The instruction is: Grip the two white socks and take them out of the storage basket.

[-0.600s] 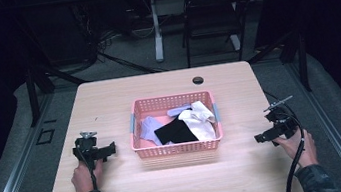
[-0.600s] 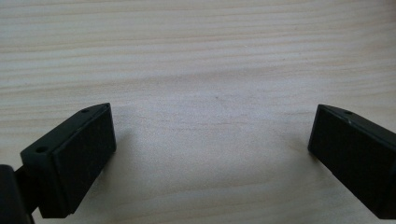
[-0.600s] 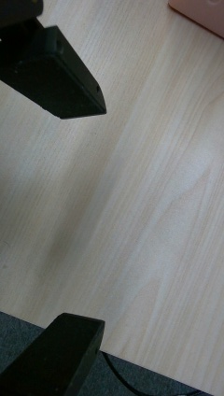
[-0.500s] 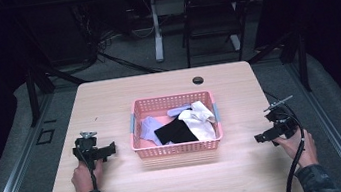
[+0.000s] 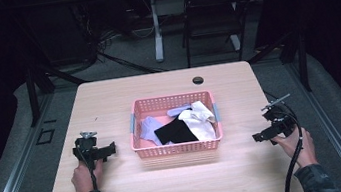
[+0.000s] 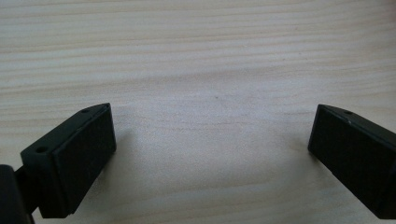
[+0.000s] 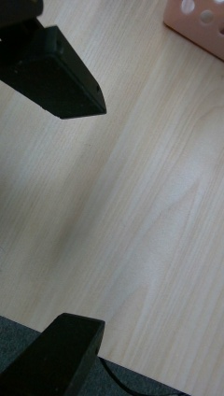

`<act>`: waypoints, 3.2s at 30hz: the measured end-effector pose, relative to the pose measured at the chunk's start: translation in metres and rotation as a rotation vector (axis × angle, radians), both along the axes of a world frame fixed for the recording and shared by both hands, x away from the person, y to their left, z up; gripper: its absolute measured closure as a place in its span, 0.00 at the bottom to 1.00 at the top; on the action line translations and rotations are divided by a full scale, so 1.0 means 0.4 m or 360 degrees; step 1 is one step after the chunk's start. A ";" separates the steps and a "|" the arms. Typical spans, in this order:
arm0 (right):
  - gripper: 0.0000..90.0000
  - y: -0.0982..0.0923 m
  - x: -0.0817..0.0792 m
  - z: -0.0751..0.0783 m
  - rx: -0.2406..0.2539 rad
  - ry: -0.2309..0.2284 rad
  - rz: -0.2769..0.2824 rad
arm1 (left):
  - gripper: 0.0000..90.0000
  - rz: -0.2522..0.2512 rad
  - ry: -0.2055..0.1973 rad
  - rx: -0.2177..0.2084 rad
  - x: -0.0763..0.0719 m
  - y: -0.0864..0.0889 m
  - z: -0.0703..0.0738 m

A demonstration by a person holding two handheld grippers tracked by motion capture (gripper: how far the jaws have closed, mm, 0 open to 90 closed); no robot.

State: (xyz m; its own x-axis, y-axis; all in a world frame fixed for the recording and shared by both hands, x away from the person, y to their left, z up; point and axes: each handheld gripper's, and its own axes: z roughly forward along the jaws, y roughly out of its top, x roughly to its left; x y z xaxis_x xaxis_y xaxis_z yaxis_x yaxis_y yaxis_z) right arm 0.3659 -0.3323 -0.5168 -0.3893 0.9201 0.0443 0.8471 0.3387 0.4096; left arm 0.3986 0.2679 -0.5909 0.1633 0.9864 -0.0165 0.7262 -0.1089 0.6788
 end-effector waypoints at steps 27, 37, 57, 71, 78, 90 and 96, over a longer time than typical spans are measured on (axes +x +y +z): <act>0.00 0.022 -0.005 0.037 0.0045 -0.0025 0.0063 | 0.01 0.0004 0.0002 -0.0001 -0.001 -0.001 0.000; 0.00 0.062 0.010 0.098 0.0067 -0.0100 0.0115 | 0.01 0.0000 0.0004 -0.0001 0.000 -0.001 0.000; 0.00 0.293 0.113 0.239 0.0011 -0.0188 0.0355 | 0.01 -0.0012 0.0005 0.0002 -0.001 0.000 0.001; 0.07 0.407 0.222 0.240 -0.0021 -0.0072 0.0457 | 0.01 -0.0017 0.0008 0.0001 -0.003 -0.002 0.001; 0.15 0.464 0.261 0.200 -0.0074 -0.0004 0.0471 | 0.01 -0.0029 0.0007 -0.0001 -0.001 -0.003 0.001; 0.24 0.490 0.308 0.133 -0.0133 0.0120 0.0383 | 0.01 -0.0038 0.0005 -0.0001 0.000 -0.003 0.000; 0.33 0.506 0.324 0.094 -0.0194 0.0158 0.0333 | 0.01 -0.0040 0.0004 -0.0002 0.000 -0.003 0.000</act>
State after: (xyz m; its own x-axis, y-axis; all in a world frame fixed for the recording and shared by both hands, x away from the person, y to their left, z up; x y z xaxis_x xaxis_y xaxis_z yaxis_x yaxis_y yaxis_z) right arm 0.4954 -0.1299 -0.4792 -0.5711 0.8207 -0.0143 0.7873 0.5526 0.2734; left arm 0.3986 0.2666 -0.5908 0.1882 0.9820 -0.0181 0.7250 -0.1264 0.6770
